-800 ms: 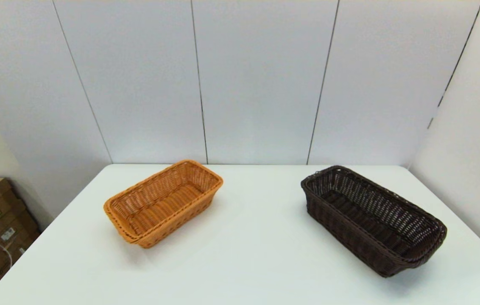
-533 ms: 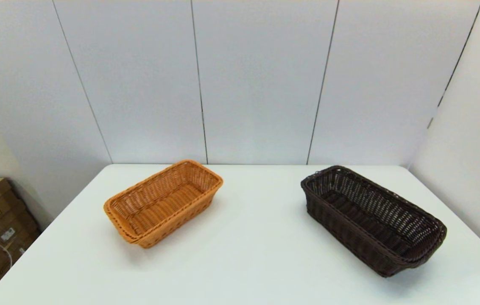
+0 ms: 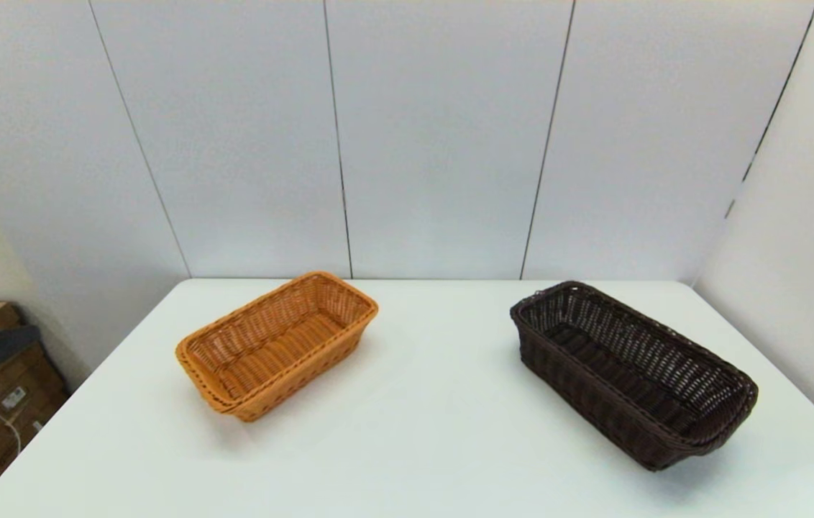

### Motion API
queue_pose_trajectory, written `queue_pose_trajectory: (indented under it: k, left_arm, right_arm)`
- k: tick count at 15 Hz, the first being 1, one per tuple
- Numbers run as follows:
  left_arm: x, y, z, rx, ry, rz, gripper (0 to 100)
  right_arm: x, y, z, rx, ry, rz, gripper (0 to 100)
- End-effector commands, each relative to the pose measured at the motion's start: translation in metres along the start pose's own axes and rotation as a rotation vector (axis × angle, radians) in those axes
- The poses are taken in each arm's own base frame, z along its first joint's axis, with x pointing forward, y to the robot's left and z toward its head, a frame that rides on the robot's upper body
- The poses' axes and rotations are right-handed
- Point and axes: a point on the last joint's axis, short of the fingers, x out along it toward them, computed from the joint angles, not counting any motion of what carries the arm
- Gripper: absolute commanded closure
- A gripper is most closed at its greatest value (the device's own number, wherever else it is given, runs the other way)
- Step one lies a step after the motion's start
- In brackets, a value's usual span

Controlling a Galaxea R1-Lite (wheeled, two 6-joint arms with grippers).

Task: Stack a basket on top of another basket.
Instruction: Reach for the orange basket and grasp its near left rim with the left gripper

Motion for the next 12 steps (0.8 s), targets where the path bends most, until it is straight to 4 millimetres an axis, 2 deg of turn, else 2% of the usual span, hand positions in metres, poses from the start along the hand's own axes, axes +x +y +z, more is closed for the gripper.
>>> queue_pose_trajectory:
  k: [1, 3, 8, 12]
  left_arm:
    - [0.137, -0.028, 0.034, -0.289, 0.337, 0.229, 0]
    - [0.175, -0.033, 0.034, -0.362, 0.423, 0.305, 0]
    - [0.242, -0.057, 0.012, -0.396, 0.572, 0.392, 0]
    - [0.274, -0.062, -0.005, -0.449, 0.702, 0.435, 0]
  right_arm:
    - [0.0, 0.0, 0.0, -0.001, 0.002, 0.0, 0]
    - [0.0, 0.0, 0.0, -0.001, 0.002, 0.0, 0]
    - [0.0, 0.0, -0.001, -0.001, 0.003, 0.0, 0]
    - [0.0, 0.0, 0.0, -0.001, 0.002, 0.0, 0]
